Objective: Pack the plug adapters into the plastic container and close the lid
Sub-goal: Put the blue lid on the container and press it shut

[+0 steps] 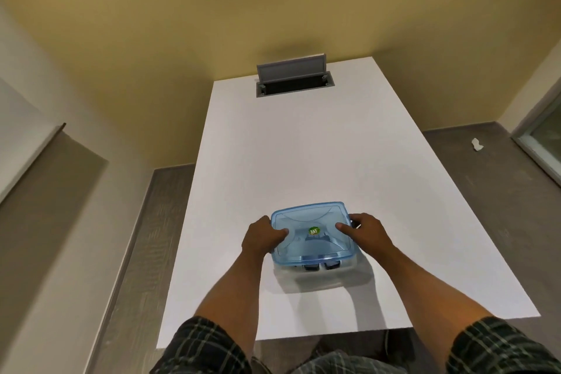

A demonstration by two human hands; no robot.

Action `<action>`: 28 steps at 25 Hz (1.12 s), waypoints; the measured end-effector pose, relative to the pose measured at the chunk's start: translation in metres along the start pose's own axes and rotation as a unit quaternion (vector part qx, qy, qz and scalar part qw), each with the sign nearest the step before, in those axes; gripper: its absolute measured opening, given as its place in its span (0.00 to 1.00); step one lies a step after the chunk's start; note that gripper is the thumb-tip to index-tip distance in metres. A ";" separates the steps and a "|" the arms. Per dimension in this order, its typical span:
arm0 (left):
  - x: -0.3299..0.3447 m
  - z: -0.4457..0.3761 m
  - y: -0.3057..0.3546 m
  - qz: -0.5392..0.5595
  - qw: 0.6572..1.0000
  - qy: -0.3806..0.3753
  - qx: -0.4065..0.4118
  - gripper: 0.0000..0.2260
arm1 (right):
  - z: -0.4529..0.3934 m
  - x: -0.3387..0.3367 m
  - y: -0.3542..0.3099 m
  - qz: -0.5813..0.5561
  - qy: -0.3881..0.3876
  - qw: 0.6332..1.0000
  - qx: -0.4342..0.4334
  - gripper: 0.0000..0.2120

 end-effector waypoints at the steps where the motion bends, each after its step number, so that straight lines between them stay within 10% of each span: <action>1: 0.002 -0.001 -0.004 -0.020 1.000 -0.003 0.004 0.16 | 0.000 0.001 0.002 0.019 0.000 1.000 0.000 0.13; 18: 0.016 -0.013 -0.017 -0.160 0.983 -0.048 0.076 0.26 | 0.000 0.006 0.013 0.078 -0.019 0.997 -0.016 0.29; 28: 0.020 -0.005 -0.016 -0.148 0.974 -0.140 0.094 0.53 | 0.004 0.012 0.032 0.012 -0.071 0.997 0.012 0.28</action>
Point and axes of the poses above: each hand's wrist, its own z-axis away from the middle knuckle, its own x-axis out of the palm, y = z × x, the point moved 7 cm from there along -z, towards the middle knuckle, and after that the axes turned 6 degrees about y, right-handed, at the moved point
